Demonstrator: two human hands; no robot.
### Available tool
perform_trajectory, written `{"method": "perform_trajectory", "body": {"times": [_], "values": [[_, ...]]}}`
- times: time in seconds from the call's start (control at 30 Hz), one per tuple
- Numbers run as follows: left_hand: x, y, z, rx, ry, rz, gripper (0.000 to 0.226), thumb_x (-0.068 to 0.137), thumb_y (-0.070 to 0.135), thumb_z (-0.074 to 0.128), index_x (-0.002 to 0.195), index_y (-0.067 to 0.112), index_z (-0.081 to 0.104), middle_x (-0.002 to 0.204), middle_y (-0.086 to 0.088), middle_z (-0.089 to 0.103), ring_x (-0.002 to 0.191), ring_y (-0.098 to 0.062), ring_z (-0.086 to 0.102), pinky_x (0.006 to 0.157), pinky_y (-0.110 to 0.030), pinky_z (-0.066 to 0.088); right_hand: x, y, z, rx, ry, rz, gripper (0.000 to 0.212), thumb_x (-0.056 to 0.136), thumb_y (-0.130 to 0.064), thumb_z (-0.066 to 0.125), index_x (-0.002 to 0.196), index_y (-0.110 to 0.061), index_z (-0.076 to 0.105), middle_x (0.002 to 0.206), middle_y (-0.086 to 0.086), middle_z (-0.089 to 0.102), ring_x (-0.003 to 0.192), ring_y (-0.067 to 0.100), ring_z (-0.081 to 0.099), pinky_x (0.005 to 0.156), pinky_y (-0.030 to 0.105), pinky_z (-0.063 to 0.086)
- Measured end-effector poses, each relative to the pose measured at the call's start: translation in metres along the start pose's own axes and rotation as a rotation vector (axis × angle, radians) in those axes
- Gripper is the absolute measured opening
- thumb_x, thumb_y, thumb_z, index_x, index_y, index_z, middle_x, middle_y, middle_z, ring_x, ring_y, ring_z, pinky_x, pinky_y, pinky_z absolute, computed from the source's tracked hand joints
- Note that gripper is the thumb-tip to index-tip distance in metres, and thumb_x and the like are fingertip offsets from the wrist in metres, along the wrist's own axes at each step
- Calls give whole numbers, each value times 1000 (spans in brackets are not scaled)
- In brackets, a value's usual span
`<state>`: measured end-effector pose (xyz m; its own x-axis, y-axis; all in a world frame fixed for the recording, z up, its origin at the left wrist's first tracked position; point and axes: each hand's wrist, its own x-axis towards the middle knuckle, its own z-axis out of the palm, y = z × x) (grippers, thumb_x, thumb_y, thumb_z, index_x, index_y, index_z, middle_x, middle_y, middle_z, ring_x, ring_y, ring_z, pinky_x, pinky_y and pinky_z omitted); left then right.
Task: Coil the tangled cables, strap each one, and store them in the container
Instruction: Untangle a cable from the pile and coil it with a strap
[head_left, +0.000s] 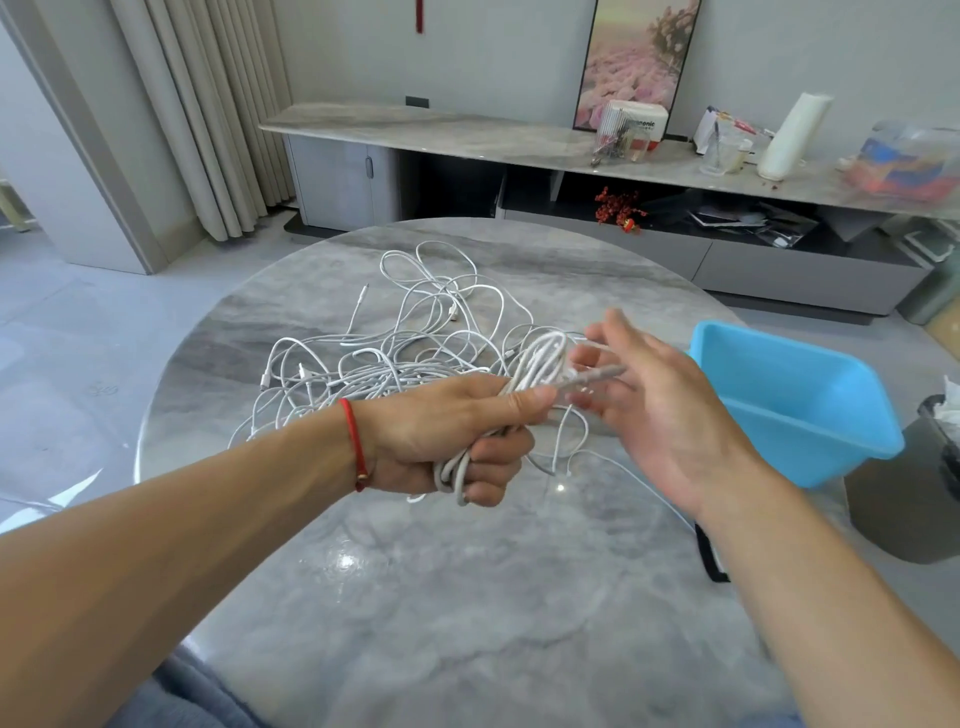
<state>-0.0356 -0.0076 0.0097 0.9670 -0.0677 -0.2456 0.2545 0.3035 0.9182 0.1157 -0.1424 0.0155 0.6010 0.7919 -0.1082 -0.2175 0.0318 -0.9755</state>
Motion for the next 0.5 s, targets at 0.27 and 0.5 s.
{"method": "perform_trajectory", "body": {"times": [0.27,0.5], "values": [[27,-2,15,186,-16,-18,28,104,35,48,106,8,48,56,-4,33,46,-21,50,59,-44,59,5,5,28,236,7,105,51,84,-39,82,122,-11,63,88,9,74,85,28,76,70,37,61],[58,-13,44,1215,321,51,23,105,30,41,118,13,50,95,-20,61,50,-22,57,54,-29,50,13,14,15,343,478,191,31,108,-37,52,103,-11,68,49,-2,51,52,25,70,55,30,58]]}}
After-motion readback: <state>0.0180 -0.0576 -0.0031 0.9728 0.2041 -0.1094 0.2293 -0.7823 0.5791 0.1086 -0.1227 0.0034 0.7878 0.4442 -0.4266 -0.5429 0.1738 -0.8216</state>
